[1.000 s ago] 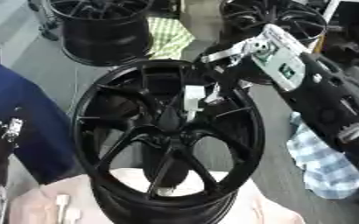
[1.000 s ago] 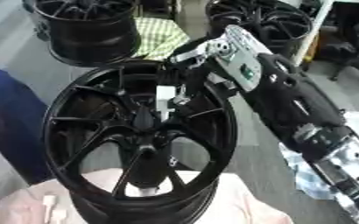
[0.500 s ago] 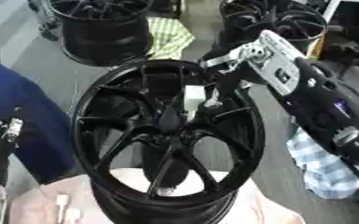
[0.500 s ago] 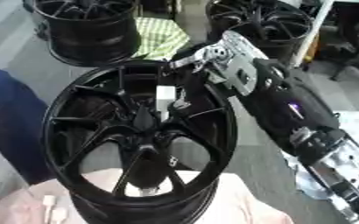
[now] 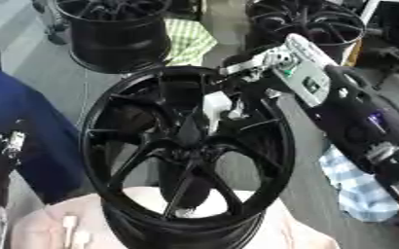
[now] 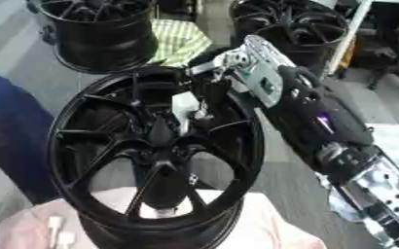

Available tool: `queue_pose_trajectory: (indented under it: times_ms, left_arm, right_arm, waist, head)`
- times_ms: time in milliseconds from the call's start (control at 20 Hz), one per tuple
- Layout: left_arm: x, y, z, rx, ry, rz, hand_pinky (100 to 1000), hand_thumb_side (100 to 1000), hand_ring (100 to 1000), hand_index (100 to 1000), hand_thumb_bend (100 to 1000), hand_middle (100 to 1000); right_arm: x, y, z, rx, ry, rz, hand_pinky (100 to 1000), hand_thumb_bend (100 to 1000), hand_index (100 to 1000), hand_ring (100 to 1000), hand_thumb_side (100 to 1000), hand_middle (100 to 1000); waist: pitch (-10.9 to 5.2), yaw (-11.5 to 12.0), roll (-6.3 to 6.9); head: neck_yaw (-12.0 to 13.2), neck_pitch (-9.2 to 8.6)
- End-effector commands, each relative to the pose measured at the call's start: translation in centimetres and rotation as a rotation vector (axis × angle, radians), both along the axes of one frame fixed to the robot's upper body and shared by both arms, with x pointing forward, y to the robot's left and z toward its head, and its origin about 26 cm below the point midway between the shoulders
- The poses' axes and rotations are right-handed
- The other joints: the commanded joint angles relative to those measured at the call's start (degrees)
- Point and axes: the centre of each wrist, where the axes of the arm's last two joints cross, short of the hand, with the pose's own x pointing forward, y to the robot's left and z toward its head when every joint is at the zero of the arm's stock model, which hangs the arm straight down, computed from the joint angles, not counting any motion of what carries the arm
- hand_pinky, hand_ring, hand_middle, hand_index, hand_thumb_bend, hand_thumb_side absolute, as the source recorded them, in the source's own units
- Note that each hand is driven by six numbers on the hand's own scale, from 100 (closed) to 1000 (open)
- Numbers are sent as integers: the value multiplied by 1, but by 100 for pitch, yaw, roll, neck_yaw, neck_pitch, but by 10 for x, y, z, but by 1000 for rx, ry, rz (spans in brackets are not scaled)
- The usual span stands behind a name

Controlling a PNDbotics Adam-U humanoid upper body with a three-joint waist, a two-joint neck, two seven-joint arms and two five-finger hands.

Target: Pull the pin out of the wheel hub.

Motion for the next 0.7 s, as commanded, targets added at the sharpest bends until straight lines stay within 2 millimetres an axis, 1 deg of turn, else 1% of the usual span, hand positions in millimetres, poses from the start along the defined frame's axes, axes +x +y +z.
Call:
queue_pose_trajectory:
  times_ms: [50, 200, 300, 400, 450, 550, 650, 700]
  left_arm:
    - [0, 4, 8, 19, -21, 0, 719, 610, 674, 815, 337, 659]
    - [0, 5, 8, 21, -20, 2, 719, 610, 674, 815, 337, 659]
    - [0, 5, 8, 23, -19, 4, 719, 610, 674, 815, 337, 659]
    - [0, 6, 8, 24, -19, 5, 718, 611, 674, 815, 337, 659]
    - [0, 6, 8, 25, -19, 6, 718, 611, 675, 815, 337, 659]
    - [0, 7, 9, 26, -20, 9, 718, 611, 675, 815, 337, 659]
    - [0, 8, 9, 27, -22, 17, 718, 611, 675, 814, 336, 659]
    - [0, 9, 9, 27, -23, 21, 718, 611, 675, 814, 337, 659]
  right_arm:
    - [-4, -3, 32, 57, -72, 20, 755, 100, 568, 672, 100, 497]
    - [-9, -7, 52, 102, -82, 30, 755, 100, 562, 666, 100, 492]
    - [-13, -14, 70, 131, -92, 28, 756, 100, 563, 664, 102, 492]
    - [-17, -25, 88, 163, -109, 13, 757, 100, 563, 663, 110, 492]
    - [-20, -34, 97, 186, -124, -6, 757, 100, 562, 658, 105, 490]
    - [-24, -60, 111, 245, -168, -71, 755, 100, 562, 653, 100, 489]
    - [-28, -100, 117, 323, -237, -188, 751, 100, 559, 643, 100, 485]
    - [-30, -123, 115, 368, -272, -260, 749, 100, 558, 639, 100, 484]
  waist:
    - [-56, -7, 37]
    - [-65, -23, 33]
    - [-72, -40, 30]
    - [-75, -55, 25]
    - [-75, -63, 24]
    - [-72, -67, 20]
    - [-65, -64, 15]
    - [-58, -62, 13]
  head:
    - [1, 33]
    - [8, 33]
    - [21, 33]
    - [27, 33]
    - [29, 33]
    - [40, 33]
    - [55, 33]
    - [67, 31]
